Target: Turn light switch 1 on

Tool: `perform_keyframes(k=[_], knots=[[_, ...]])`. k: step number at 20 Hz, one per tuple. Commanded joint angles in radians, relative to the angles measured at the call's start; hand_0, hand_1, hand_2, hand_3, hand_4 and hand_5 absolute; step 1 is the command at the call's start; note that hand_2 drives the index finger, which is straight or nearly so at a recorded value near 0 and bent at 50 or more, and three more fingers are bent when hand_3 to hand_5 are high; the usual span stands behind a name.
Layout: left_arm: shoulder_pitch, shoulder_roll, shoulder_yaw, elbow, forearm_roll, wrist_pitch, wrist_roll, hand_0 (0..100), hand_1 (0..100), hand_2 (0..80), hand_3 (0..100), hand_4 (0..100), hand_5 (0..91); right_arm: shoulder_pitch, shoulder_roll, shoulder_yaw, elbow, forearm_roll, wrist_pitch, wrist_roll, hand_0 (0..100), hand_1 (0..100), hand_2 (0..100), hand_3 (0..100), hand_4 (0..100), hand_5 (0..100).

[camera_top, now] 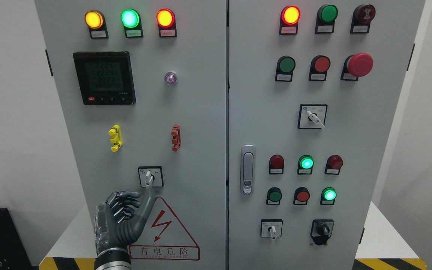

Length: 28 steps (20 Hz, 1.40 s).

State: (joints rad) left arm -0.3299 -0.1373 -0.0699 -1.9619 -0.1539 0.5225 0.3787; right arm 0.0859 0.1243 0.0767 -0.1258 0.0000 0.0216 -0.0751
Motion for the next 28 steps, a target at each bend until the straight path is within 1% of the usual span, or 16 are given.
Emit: perform_keyframes(k=[1, 10, 17, 28], knots=[[-0.023, -0.007, 0.007, 0.005, 0.001, 0.013, 0.0, 4, 66, 54.9, 77, 88, 78.8, 0.0, 0.0, 0.0, 0.0, -0.025, 0.0, 0.0, 0, 0, 0, 0, 0, 0], [-0.037, -0.007, -0.005, 0.005, 0.001, 0.053, 0.0, 6, 68, 56.1, 78, 89, 80.2, 0.0, 0.0, 0.0, 0.0, -0.025, 0.0, 0.0, 0, 0, 0, 0, 0, 0], [-0.058, -0.01, -0.008, 0.008, 0.001, 0.071, 0.0, 7, 69, 55.9, 83, 90, 81.1, 0.0, 0.0, 0.0, 0.0, -0.025, -0.002, 0.0, 0, 0, 0, 0, 0, 0], [-0.063, -0.012, -0.008, 0.006, -0.003, 0.099, 0.0, 10, 70, 56.4, 83, 91, 81.6, 0.0, 0.0, 0.0, 0.0, -0.025, 0.0, 0.0, 0, 0, 0, 0, 0, 0]])
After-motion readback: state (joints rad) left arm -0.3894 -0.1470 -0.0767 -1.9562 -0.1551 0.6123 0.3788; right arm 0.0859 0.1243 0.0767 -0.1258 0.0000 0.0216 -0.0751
